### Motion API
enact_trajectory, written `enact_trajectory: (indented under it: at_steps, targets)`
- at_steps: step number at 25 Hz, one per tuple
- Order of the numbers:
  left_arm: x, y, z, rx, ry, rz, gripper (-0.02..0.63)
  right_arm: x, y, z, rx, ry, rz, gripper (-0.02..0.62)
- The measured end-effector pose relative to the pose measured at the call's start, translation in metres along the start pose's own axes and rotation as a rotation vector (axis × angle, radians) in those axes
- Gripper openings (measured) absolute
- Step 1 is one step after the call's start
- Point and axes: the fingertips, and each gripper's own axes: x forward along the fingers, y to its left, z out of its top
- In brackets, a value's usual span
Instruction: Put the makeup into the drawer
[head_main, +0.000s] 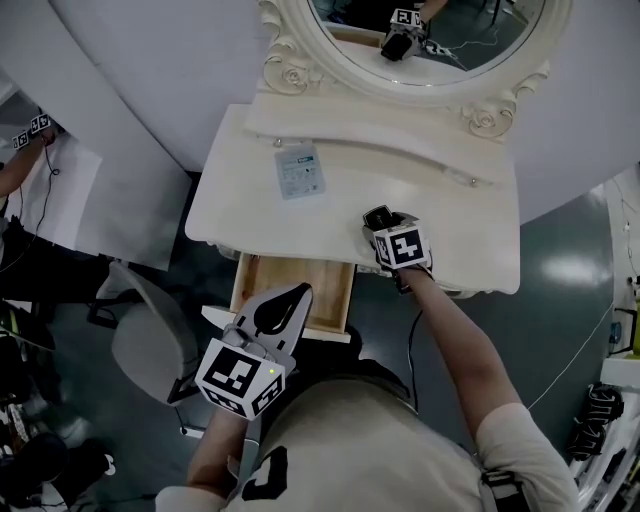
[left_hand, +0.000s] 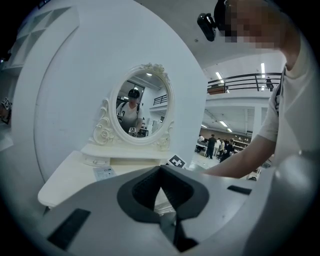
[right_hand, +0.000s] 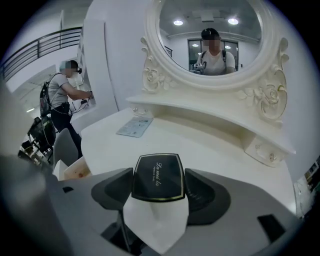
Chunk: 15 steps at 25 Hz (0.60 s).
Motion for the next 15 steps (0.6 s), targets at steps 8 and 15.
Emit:
enact_trajectory:
  at_steps: [8,15]
  targets:
    - [-0.01,0.001,0.003,0.0,-0.034,-0.024,0.055,-0.029,0.03,0.011,-0.08,-0.044,0.017,0.314]
    - [-0.029,0.016,0.004,-0.004,-0.063,0.014,0.055,-0.043,0.064,0.017,-0.073,-0.071,0.086,0.314]
